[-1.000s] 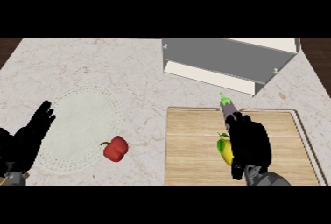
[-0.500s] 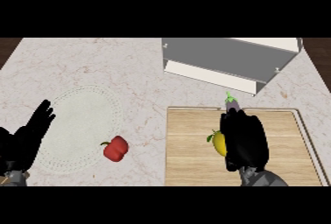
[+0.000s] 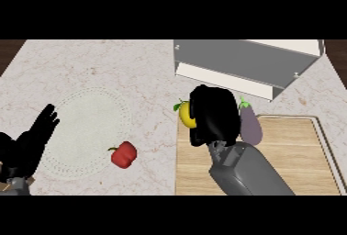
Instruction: Pick the lemon from the tray and place it in the tiered shelf
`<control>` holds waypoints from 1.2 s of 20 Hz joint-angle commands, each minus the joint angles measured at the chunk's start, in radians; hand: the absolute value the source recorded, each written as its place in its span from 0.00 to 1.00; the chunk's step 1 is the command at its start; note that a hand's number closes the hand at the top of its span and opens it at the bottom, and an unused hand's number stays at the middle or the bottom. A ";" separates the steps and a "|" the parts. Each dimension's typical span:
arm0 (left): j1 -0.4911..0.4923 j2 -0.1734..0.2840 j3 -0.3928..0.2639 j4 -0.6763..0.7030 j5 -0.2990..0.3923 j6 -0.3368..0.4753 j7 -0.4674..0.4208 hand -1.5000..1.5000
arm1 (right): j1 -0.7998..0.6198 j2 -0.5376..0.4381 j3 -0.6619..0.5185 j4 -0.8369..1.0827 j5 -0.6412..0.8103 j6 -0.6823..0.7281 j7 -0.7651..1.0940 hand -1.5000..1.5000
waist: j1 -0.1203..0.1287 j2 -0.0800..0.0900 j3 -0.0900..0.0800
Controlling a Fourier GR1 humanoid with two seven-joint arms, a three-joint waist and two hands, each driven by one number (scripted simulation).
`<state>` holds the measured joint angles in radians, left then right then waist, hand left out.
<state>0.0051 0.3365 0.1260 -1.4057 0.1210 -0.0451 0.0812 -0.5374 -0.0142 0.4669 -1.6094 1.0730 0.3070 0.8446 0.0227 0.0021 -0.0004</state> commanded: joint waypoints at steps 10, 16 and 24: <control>0.001 -0.011 0.016 0.014 -0.009 0.003 0.009 0.50 | -0.202 0.014 -0.109 -0.395 -0.277 -0.030 0.371 1.00 | -0.026 -0.009 0.000; 0.036 0.003 0.032 -0.058 0.009 -0.023 0.044 0.50 | -0.362 0.014 -0.207 -0.401 -0.275 0.019 0.425 1.00 | -0.018 -0.007 0.000; 0.011 -0.022 0.016 -0.035 -0.016 -0.008 0.032 0.50 | -0.589 -0.065 -0.358 -0.252 -0.202 0.111 0.395 1.00 | -0.025 -0.009 -0.001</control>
<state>0.0168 0.3264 0.1525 -1.4290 0.1121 -0.0584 0.1066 -1.0264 -0.0411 0.1473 -1.9215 0.8245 0.3165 1.0878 -0.0006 -0.0056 -0.0013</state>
